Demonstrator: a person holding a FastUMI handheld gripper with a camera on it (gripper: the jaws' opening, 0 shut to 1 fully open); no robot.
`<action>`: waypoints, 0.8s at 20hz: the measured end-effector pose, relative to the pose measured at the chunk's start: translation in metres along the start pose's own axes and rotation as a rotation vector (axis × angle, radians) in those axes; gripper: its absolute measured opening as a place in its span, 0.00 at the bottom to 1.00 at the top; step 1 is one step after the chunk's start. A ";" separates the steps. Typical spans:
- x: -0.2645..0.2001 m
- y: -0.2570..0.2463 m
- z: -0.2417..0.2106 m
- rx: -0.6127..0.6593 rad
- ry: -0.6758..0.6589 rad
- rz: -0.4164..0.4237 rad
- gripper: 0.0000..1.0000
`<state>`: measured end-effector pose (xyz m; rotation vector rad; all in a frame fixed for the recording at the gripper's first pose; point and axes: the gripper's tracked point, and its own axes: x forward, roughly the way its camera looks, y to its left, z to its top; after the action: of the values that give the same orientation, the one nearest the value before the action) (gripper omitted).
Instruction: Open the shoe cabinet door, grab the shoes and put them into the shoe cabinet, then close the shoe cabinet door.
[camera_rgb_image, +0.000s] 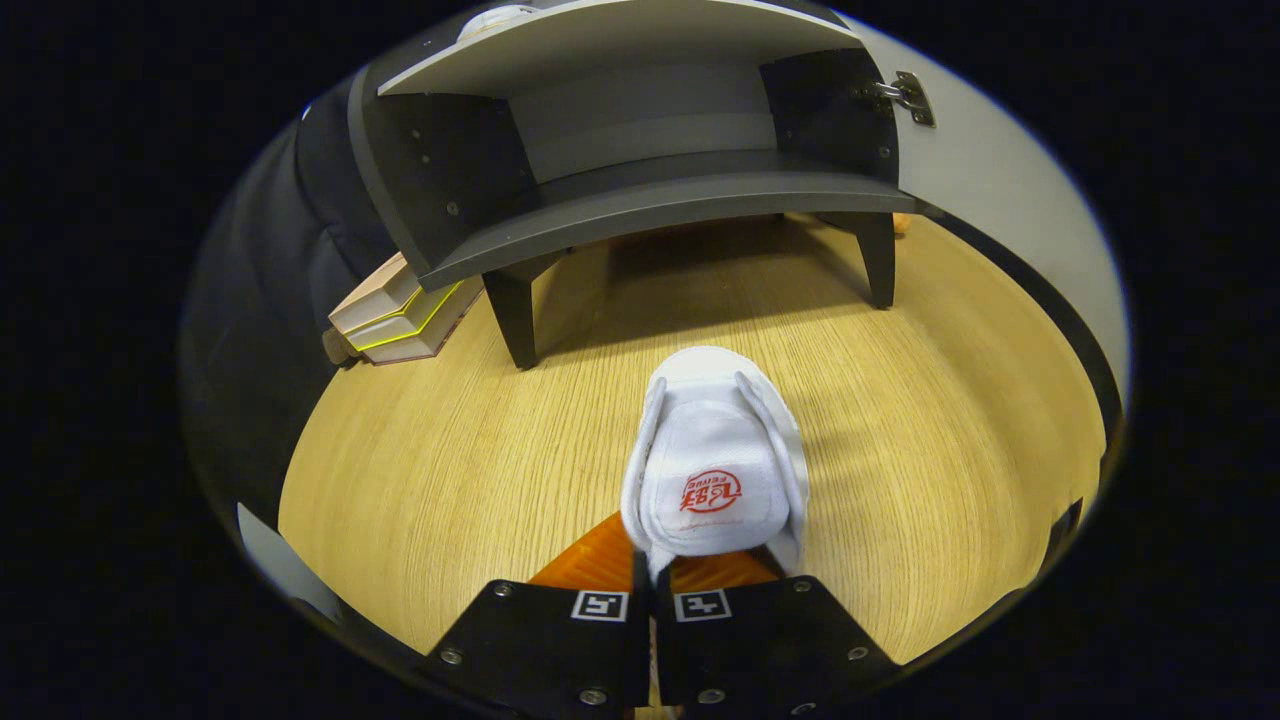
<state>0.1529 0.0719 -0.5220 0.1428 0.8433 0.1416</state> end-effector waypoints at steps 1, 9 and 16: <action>0.000 0.000 0.000 -0.003 -0.001 -0.001 0.03; -0.007 -0.003 0.009 -0.010 -0.018 -0.024 0.03; -0.069 0.012 0.021 -0.037 -0.058 0.007 0.03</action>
<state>0.1225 0.0699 -0.4558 0.1147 0.7817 0.1588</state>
